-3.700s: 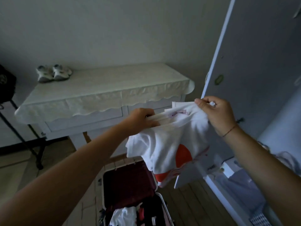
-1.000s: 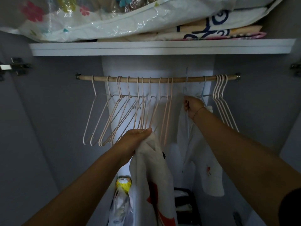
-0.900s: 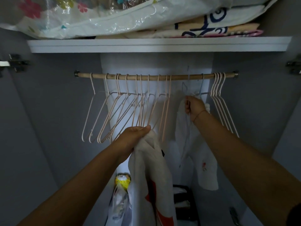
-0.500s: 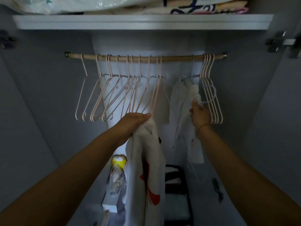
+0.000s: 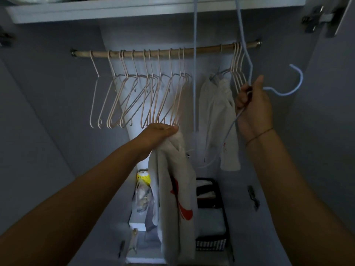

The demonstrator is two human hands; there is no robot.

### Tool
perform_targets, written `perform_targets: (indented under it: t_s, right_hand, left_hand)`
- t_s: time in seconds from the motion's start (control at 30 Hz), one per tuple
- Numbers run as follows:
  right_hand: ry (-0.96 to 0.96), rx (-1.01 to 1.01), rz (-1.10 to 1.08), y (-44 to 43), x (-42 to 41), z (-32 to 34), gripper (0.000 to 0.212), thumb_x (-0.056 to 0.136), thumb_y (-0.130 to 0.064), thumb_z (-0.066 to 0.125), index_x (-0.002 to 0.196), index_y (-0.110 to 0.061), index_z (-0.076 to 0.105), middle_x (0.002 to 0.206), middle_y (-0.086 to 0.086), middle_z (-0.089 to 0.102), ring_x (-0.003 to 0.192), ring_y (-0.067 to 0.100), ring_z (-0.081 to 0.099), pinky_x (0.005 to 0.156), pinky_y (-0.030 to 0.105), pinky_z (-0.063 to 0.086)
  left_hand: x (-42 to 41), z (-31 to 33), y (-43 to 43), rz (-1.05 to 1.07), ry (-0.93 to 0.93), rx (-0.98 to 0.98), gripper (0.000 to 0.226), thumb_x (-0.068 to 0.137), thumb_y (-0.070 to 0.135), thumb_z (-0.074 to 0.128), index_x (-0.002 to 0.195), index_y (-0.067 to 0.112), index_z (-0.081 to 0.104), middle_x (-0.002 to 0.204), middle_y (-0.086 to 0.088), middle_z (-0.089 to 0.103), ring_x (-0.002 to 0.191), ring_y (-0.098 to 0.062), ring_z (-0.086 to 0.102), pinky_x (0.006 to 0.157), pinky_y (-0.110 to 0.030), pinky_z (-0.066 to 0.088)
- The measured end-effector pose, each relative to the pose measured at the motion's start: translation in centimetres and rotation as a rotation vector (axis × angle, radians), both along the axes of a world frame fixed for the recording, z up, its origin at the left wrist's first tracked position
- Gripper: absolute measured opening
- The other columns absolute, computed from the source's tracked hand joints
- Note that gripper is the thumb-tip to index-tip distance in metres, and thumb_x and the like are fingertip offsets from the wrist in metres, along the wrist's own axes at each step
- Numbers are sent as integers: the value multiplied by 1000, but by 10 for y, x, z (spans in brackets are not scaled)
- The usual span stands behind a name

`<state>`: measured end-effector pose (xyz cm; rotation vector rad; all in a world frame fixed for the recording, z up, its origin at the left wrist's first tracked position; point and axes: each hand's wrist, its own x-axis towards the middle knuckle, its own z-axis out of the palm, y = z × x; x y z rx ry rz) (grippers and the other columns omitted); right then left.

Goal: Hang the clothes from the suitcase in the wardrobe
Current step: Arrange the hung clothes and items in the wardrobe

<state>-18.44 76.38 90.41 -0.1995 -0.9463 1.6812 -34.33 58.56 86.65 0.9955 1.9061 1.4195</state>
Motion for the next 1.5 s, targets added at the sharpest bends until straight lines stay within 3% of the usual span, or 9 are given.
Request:
perform_targets:
  t_s: [0.23, 0.37, 0.6, 0.73, 0.87, 1.0, 1.13, 1.33, 1.5]
  right_hand:
    - [195, -94, 199, -4, -13, 12, 34, 99, -40, 38, 75, -19, 47, 54, -9, 48, 43, 5, 33, 43, 19, 27]
    - [248, -104, 247, -7, -18, 12, 32, 99, -38, 37, 76, -18, 46, 54, -8, 47, 41, 5, 34, 42, 18, 26]
    - [272, -157, 246, -5, -13, 8, 35, 99, -36, 36, 68, -18, 40, 49, -7, 41, 39, 5, 31, 42, 17, 24]
    - [245, -133, 215, -10, -16, 9, 39, 100, -35, 33, 66, -17, 37, 46, -8, 38, 38, 5, 30, 43, 18, 21]
    - [186, -177, 159, -13, -21, -13, 37, 101, -31, 34, 67, -19, 39, 46, -9, 39, 38, 4, 30, 43, 17, 20]
    - [62, -154, 125, -21, -27, -43, 34, 100, -24, 37, 66, -19, 40, 47, -10, 39, 40, 5, 30, 42, 17, 24]
    - [-176, -75, 129, -32, -32, -74, 41, 100, -19, 38, 58, -20, 40, 46, -9, 37, 43, 5, 30, 47, 17, 27]
    - [-660, 343, -19, -21, -14, -96, 43, 99, -17, 42, 56, -17, 41, 45, -10, 39, 46, -1, 36, 54, 15, 32]
    - [-839, 554, -35, -15, -9, -96, 43, 99, -23, 44, 56, -20, 41, 55, 2, 39, 54, 8, 38, 57, 24, 32]
  left_hand:
    - [9, -9, -1, -29, 134, -42, 23, 92, 31, 59, 79, 14, 70, 82, -1, 69, 80, -14, 64, 83, -31, 50]
    - [13, -17, -2, -34, 141, -76, 28, 93, 34, 56, 95, 11, 71, 101, -5, 69, 97, -18, 63, 93, -35, 48]
    - [-1, -16, -14, -48, 11, -51, 40, 88, 41, 60, 105, 7, 71, 108, -11, 70, 104, -26, 65, 100, -45, 47]
    - [-5, -13, -15, -47, -78, -20, 39, 87, 39, 63, 110, 7, 69, 111, -12, 70, 105, -26, 65, 100, -43, 47]
    - [-6, -3, -17, -33, -213, 72, 33, 91, 31, 59, 108, 4, 68, 105, -14, 71, 94, -22, 68, 84, -30, 55]
    - [-10, 12, -19, -50, -296, 158, 25, 94, 28, 54, 94, 8, 70, 88, -8, 74, 82, -18, 70, 73, -27, 58]
    - [-20, 26, -25, -26, -297, 207, 35, 95, 33, 52, 105, 3, 67, 96, -13, 72, 88, -22, 69, 80, -32, 56]
    - [-59, 16, -47, 77, -352, 318, 30, 98, 25, 45, 109, 3, 61, 95, -12, 70, 84, -20, 69, 70, -27, 58]
    - [-73, -6, -54, 281, -276, 306, 30, 96, 14, 48, 121, -1, 59, 101, -15, 68, 86, -23, 64, 76, -30, 56]
